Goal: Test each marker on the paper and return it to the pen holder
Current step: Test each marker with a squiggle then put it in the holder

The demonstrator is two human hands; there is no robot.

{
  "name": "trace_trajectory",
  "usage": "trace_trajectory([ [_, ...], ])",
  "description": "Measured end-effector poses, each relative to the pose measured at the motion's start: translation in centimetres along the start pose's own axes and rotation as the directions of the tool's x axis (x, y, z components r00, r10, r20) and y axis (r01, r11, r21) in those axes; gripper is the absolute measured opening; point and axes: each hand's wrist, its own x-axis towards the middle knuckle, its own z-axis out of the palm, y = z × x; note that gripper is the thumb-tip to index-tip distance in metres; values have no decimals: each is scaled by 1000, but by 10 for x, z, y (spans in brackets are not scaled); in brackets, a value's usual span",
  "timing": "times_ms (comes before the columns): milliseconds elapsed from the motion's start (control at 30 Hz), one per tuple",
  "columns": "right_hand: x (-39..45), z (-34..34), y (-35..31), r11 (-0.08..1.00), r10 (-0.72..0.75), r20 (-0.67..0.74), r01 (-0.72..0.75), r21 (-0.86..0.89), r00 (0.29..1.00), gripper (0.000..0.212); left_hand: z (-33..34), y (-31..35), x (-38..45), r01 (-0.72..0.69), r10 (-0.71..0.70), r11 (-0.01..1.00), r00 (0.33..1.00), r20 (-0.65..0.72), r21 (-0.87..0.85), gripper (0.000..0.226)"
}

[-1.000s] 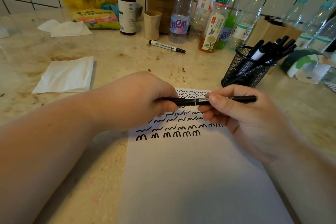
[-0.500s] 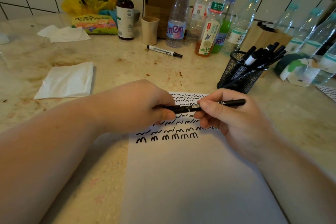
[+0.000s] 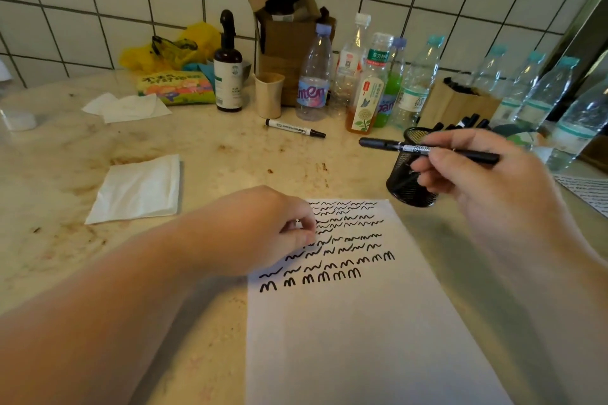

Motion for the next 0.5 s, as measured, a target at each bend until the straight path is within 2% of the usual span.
trace_trajectory([
  [100,16,-12,-10,977,-121,-135,94,-190,984,9,1,-1,0,-13,13,1000,1000,-17,-8,19],
  [200,29,-20,-22,908,-201,-230,93,-409,952,9,1,-2,-1,-21,21,1000,1000,-14,-13,18],
  [333,48,-19,-30,833,-173,-224,21,-552,959,17,0,0,-2,-27,27,1000,1000,-12,-13,18],
  [500,70,-14,-23,699,-87,-131,-33,-714,988,23,1,1,-1,-13,13,1000,1000,-25,-8,18],
])
